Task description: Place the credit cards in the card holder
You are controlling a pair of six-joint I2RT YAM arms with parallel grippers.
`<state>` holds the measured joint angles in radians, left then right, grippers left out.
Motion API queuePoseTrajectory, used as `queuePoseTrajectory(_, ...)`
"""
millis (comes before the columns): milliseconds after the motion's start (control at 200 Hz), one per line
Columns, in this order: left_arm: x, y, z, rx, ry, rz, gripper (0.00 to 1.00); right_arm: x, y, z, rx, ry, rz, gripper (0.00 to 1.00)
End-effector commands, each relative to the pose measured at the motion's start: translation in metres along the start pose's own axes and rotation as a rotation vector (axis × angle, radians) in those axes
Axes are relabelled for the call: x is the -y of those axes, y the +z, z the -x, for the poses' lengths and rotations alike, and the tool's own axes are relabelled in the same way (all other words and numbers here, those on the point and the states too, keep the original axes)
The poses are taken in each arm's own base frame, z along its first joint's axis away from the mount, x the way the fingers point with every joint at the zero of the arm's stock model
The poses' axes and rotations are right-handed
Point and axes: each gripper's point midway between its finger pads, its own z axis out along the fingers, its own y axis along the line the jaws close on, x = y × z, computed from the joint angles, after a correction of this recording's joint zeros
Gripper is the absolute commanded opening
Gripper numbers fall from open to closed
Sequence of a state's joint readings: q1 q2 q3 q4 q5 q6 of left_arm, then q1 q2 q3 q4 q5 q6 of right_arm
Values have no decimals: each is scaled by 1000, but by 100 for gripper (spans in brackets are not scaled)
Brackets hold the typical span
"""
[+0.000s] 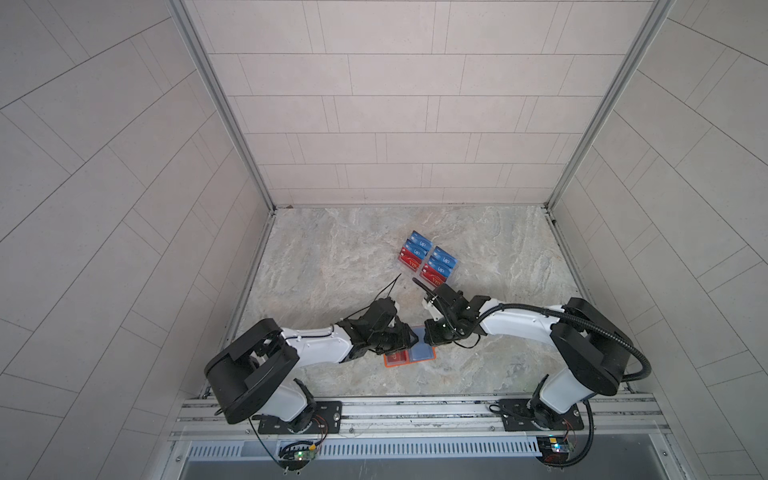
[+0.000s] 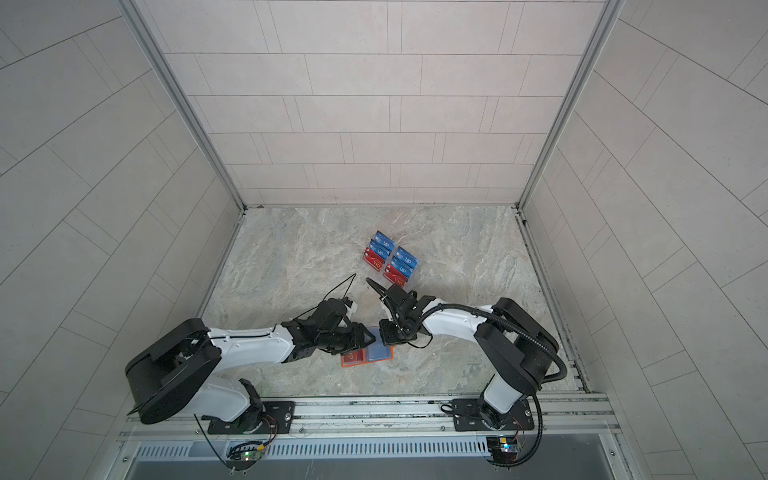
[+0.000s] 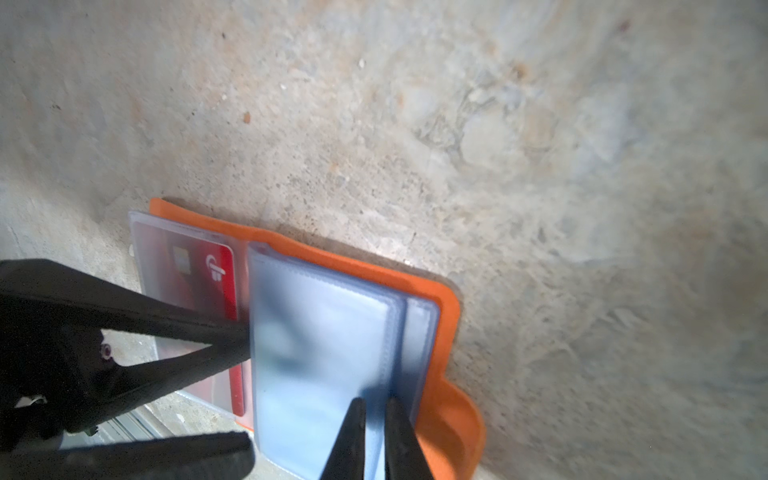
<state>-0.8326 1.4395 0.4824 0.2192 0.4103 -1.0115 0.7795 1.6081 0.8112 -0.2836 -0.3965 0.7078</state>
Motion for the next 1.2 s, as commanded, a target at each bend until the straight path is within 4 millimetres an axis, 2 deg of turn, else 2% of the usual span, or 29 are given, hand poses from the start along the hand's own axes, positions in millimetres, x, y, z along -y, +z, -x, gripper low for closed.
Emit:
queuePoseTrajectory(0, 1, -8, 2, 20, 36, 11, 50, 17, 8, -19, -56, 17, -61, 14)
queuePoseTrajectory(140, -6, -15, 4, 37, 46, 67, 50, 16, 10, -19, -60, 17, -57, 14)
queuePoseTrajectory(506, 17, -3, 5, 15, 37, -59, 50, 15, 9, -18, -60, 12, -55, 14)
queuePoseTrajectory(726, 16, -1, 4, 8, 38, -58, 50, 15, 9, -18, -55, 14, -55, 14)
queuePoseTrajectory(981, 5, 2, 1, 4, 19, -30, 50, 15, 10, -18, -58, 16, -54, 14)
queuePoseTrajectory(1197, 7, 7, 0, -1, -5, -63, 50, 16, 11, -18, -57, 18, -54, 14)
